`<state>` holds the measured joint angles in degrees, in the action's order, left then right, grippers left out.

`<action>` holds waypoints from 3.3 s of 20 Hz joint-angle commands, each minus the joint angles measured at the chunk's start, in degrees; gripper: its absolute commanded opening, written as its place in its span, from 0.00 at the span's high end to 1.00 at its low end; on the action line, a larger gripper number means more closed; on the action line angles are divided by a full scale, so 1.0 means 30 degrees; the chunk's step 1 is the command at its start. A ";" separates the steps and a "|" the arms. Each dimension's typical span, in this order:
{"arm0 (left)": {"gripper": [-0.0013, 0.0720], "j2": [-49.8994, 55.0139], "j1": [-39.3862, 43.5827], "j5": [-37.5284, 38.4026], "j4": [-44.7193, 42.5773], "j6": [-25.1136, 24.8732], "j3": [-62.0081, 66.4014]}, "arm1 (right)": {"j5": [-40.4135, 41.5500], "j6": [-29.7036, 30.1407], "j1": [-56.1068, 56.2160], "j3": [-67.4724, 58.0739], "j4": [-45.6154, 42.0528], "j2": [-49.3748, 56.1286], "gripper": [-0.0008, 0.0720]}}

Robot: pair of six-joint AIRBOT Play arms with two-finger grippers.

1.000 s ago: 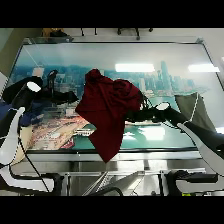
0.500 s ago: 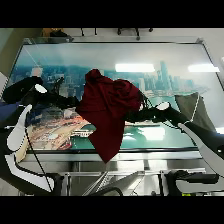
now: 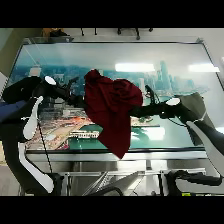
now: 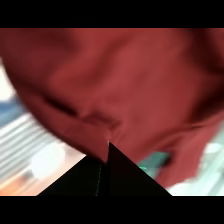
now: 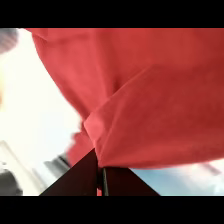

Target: Fold the shirts.

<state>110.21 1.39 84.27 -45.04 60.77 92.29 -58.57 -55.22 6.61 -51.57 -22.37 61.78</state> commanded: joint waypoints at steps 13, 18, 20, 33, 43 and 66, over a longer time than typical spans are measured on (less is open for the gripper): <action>0.96 -2.0480 0.2186 -1.0659 0.0816 0.0670 0.5617 | -0.6222 -0.0087 -1.0972 -2.3431 0.5187 -0.3337 0.96; 0.96 -1.8003 0.3147 -1.0069 -0.1851 0.0627 0.3577 | -0.6499 0.0969 -0.9959 -1.8680 0.4852 -0.3024 0.96; 0.96 -1.5402 0.3133 -1.0244 -0.2142 0.0612 0.2324 | -0.5013 0.1508 -0.7752 -1.5693 0.1974 -0.2120 0.96; 0.03 0.0466 0.0991 -0.5646 -0.1996 0.3373 0.8794 | 0.0663 0.2397 -0.6805 -1.3369 -0.2492 0.7956 0.42; 0.03 -0.7147 -0.4167 -0.0954 -0.2062 0.4262 -0.6135 | -0.5938 0.1479 -1.1992 -0.9012 -0.8546 0.6273 0.42; 0.96 -0.7053 -0.1494 -0.5115 -0.1137 0.1450 -1.5161 | -0.6783 0.1552 -1.1978 -0.7825 -0.9428 0.6615 0.42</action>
<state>88.05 -3.97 68.79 -48.66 66.57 46.81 -77.82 -50.50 -29.34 -75.72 -50.28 81.43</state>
